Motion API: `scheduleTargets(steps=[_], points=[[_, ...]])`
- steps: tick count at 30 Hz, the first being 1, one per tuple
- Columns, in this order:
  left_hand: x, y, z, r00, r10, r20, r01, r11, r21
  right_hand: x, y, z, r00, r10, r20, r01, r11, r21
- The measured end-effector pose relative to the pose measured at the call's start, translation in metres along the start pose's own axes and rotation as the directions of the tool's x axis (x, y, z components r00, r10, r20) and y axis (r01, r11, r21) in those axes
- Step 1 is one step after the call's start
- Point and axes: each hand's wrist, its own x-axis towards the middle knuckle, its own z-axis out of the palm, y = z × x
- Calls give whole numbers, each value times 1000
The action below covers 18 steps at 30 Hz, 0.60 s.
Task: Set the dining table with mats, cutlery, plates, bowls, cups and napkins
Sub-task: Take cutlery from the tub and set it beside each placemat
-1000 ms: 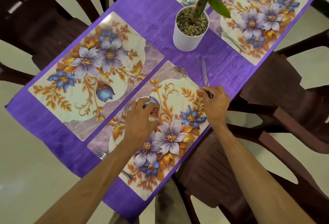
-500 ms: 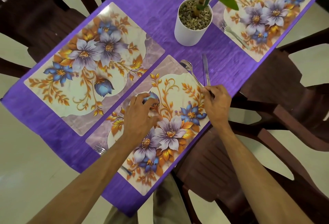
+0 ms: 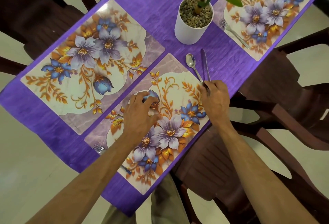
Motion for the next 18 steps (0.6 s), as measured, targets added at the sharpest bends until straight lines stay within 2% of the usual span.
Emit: scheduleTargets(steps=[6,10,18], points=[[-1,1,2,1000,-7,-1,7,1000,4,31,-22,2,1000,-25,2,25,999,27],[0,2,1,1000,-10,0,10,1000,10,49,-36,7,1000,23,21,-24,997,70],[0,3,-1,1000,-19,10,19,1000,11,44,-36,6,999,16,46,-21,994,103]])
